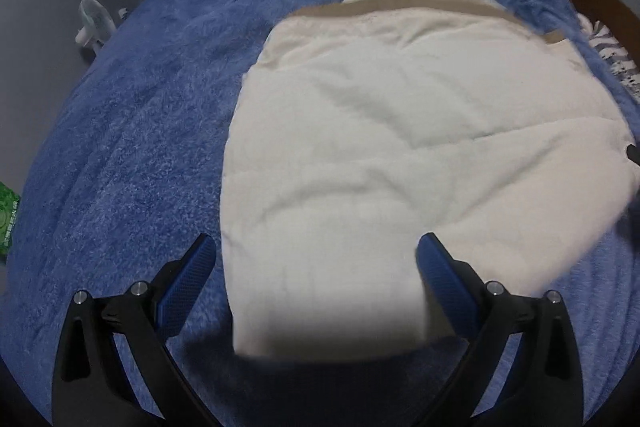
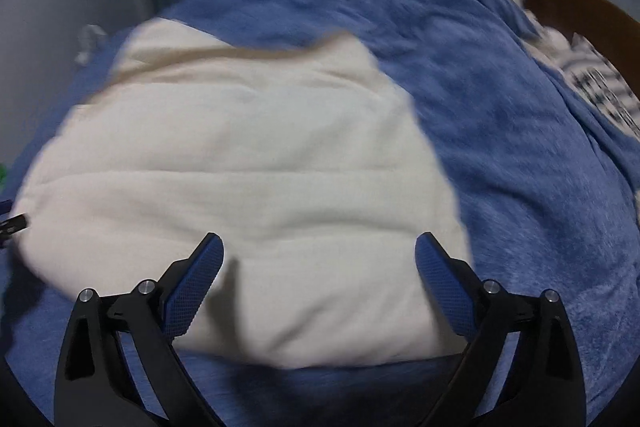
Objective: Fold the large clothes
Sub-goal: 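Lift both tools away above the folded jacket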
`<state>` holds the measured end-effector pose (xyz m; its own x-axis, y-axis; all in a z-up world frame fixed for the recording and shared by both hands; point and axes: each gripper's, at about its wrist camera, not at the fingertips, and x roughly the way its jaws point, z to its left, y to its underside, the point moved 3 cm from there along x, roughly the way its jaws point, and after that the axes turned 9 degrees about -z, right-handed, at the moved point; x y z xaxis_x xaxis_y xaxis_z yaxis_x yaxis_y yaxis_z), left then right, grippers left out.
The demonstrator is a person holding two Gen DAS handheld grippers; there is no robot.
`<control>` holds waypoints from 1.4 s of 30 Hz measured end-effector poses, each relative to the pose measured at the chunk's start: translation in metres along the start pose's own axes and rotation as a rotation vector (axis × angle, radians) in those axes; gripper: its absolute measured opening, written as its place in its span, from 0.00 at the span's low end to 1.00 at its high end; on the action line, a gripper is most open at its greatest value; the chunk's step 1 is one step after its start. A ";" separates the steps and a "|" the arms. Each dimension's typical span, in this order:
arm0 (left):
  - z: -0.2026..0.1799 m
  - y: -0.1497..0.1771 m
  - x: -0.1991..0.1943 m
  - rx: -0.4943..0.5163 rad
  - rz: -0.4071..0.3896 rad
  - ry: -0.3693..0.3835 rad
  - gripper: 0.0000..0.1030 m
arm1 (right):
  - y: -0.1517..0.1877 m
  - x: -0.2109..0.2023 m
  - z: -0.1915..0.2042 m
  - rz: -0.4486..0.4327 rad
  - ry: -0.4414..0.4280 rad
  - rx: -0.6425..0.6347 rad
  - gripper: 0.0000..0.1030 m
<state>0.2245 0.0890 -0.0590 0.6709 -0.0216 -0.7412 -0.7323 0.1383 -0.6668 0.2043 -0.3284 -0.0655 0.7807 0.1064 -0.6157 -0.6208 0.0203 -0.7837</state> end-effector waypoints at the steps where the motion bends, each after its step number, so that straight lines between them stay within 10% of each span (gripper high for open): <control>1: -0.006 -0.001 -0.009 0.012 -0.028 0.015 0.94 | -0.002 -0.005 0.012 -0.015 -0.039 -0.033 0.91; 6: -0.043 0.013 -0.014 0.080 -0.036 0.106 0.94 | 0.017 -0.005 0.062 0.021 -0.172 -0.183 0.92; 18: -0.006 0.042 0.001 0.054 0.034 0.075 0.94 | 0.029 0.006 -0.009 0.067 -0.032 -0.043 0.92; 29: 0.065 -0.031 -0.007 -0.127 -0.110 0.096 0.94 | -0.038 0.017 -0.063 -0.003 0.050 0.085 0.92; 42: 0.070 -0.072 0.092 -0.044 -0.081 0.038 0.93 | -0.084 0.106 -0.075 0.073 0.110 -0.071 0.92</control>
<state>0.3467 0.1469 -0.0737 0.7240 -0.0690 -0.6864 -0.6806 0.0913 -0.7270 0.3442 -0.3937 -0.0715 0.7392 -0.0042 -0.6735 -0.6726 -0.0547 -0.7380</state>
